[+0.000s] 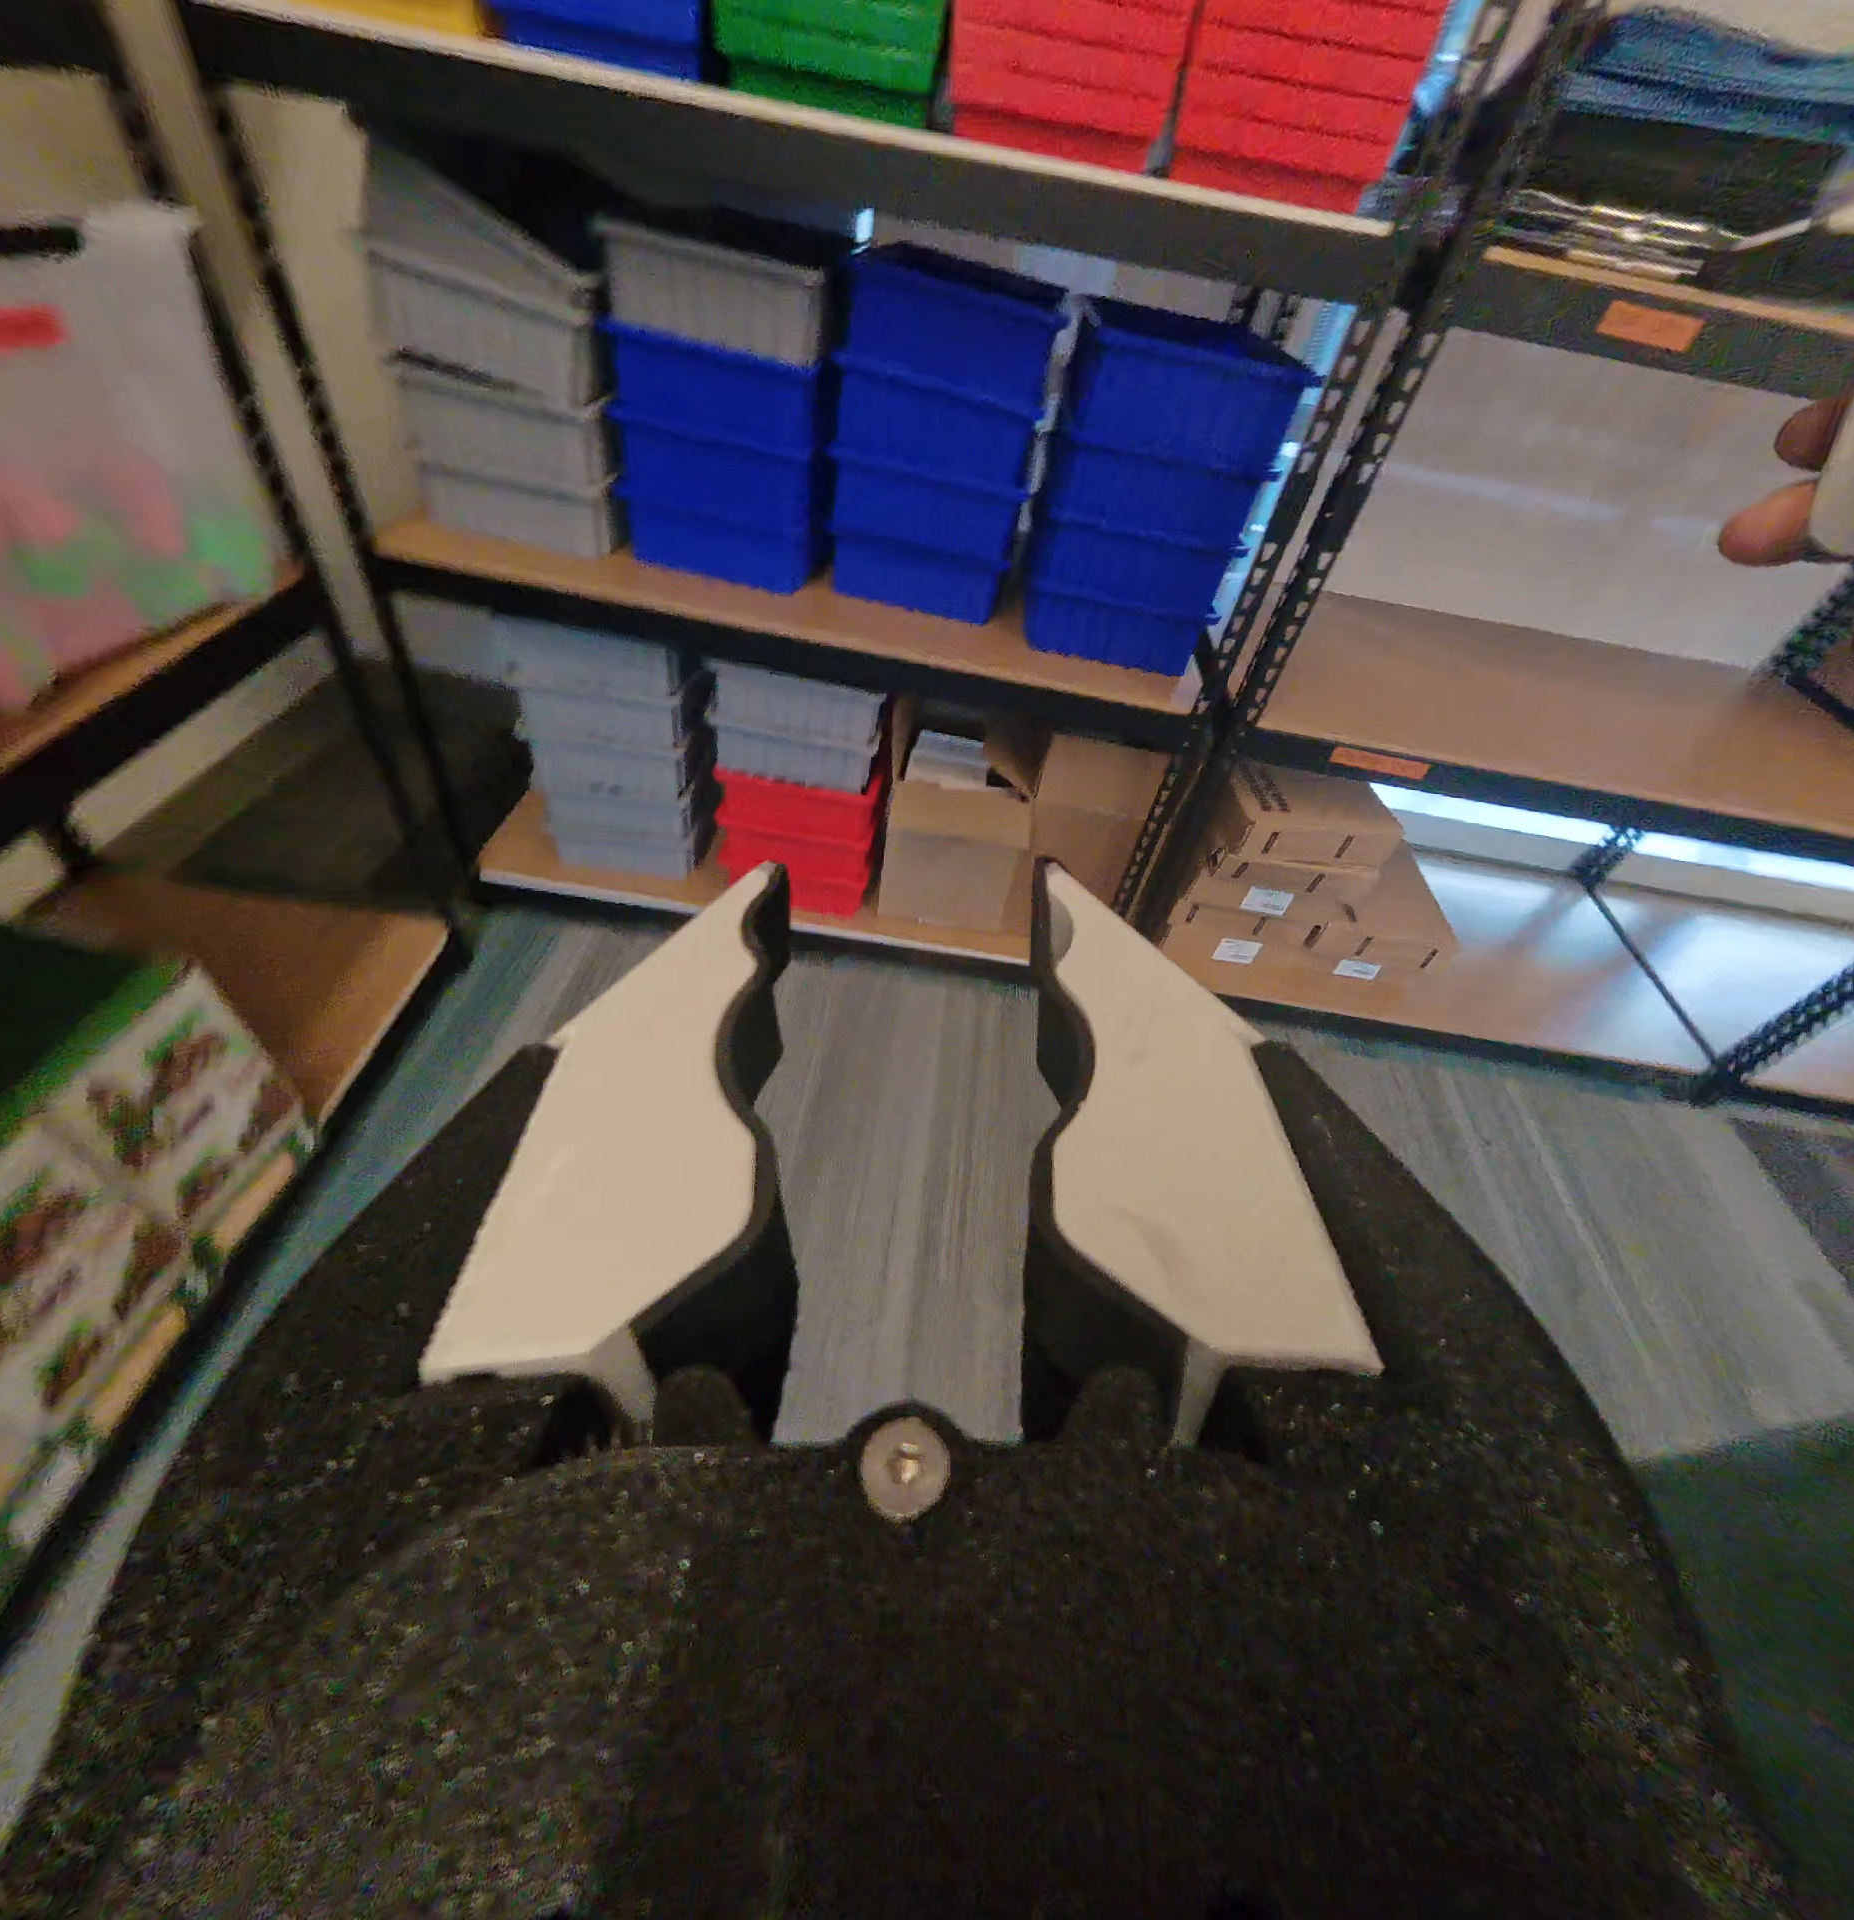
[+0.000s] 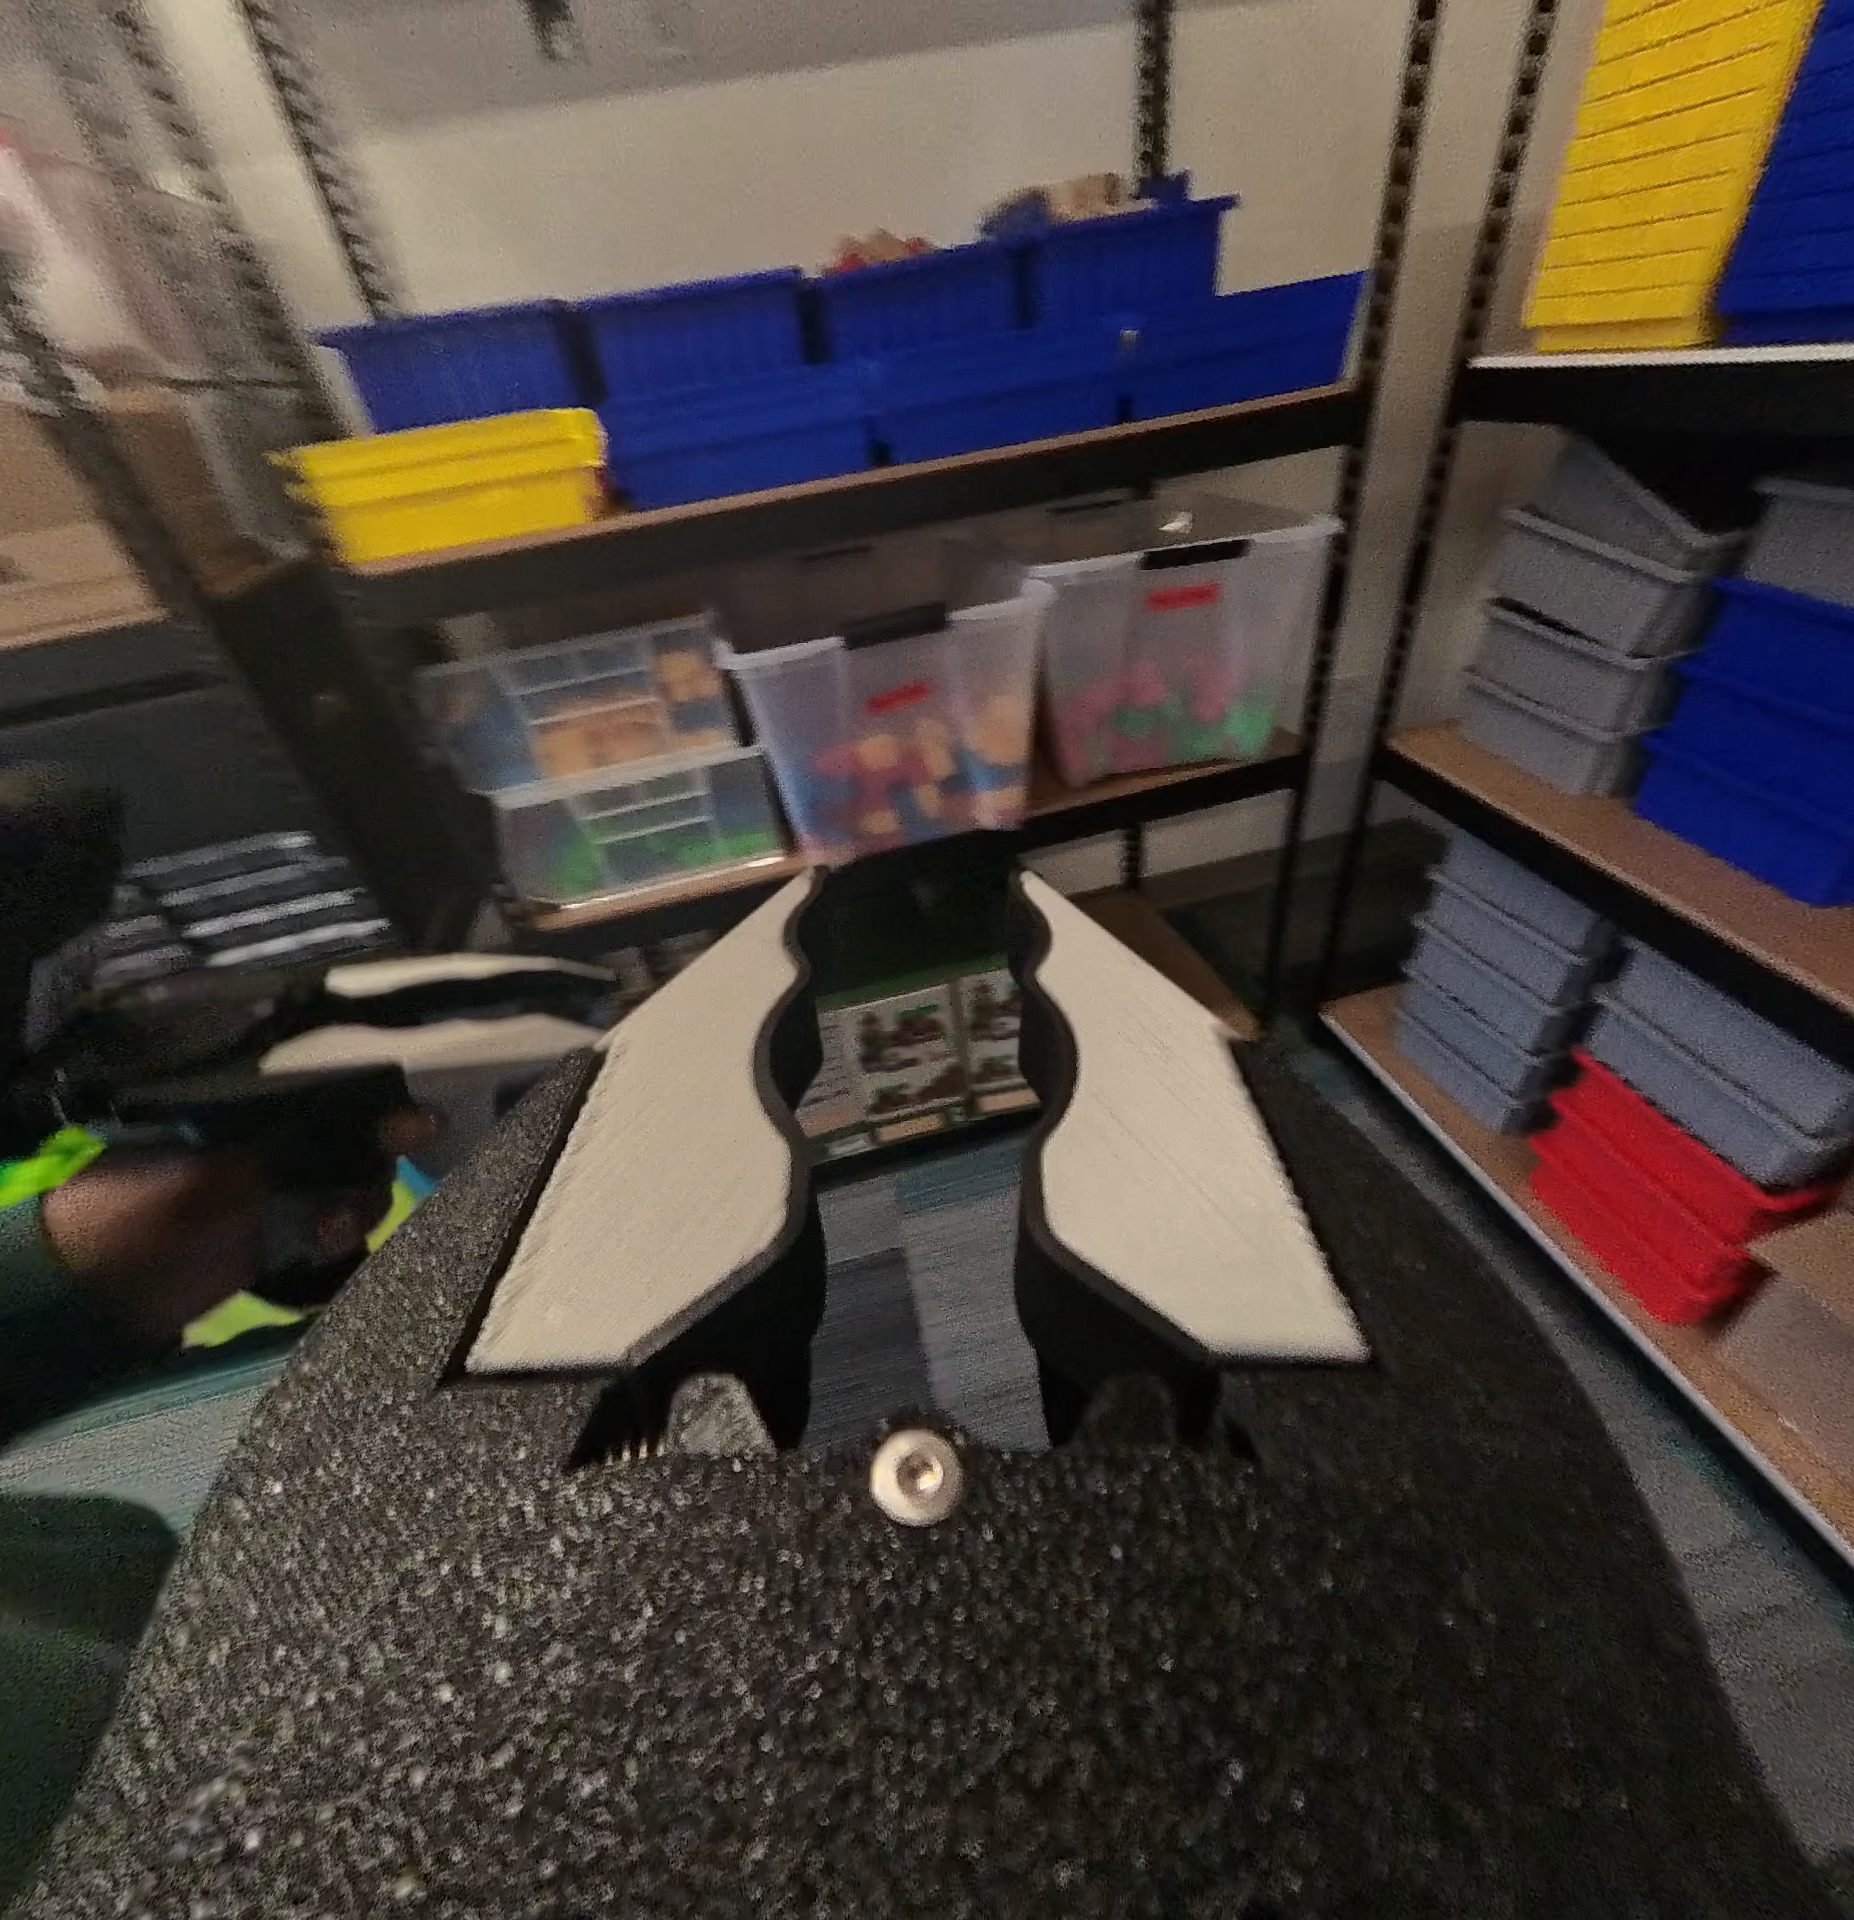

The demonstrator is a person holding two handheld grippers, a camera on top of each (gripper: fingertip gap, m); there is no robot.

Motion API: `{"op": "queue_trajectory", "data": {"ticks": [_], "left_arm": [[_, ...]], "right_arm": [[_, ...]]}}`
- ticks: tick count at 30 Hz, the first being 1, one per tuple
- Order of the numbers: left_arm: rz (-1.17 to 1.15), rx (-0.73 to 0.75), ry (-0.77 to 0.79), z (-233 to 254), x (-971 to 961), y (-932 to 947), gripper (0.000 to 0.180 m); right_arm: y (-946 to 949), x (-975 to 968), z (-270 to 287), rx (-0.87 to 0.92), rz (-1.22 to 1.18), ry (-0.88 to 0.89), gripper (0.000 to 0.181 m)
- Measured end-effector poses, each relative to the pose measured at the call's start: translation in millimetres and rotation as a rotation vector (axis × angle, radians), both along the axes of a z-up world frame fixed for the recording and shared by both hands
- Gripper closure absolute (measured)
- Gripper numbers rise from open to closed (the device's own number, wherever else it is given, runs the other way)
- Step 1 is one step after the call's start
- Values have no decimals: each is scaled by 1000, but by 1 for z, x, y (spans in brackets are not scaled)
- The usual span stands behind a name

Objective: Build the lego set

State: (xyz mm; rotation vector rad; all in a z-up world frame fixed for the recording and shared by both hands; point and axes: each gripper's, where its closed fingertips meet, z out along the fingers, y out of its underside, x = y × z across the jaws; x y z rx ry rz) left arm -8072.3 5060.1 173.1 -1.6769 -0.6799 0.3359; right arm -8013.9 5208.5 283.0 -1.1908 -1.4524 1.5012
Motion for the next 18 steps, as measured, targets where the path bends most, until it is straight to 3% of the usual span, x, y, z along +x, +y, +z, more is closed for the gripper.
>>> {"op": "queue_trajectory", "data": {"ticks": [9, 14, 18], "left_arm": [[-269, -36, 218, 88, -232, 137, 133], [-249, -15, 151, 55, -307, 203, 133], [-174, -100, 91, 23, -361, 234, 133]], "right_arm": [[150, -133, 7, 56, -288, -39, 141], [207, -215, -27, 58, -248, -63, 153], [263, -304, -38, 15, -217, -57, 162]]}}
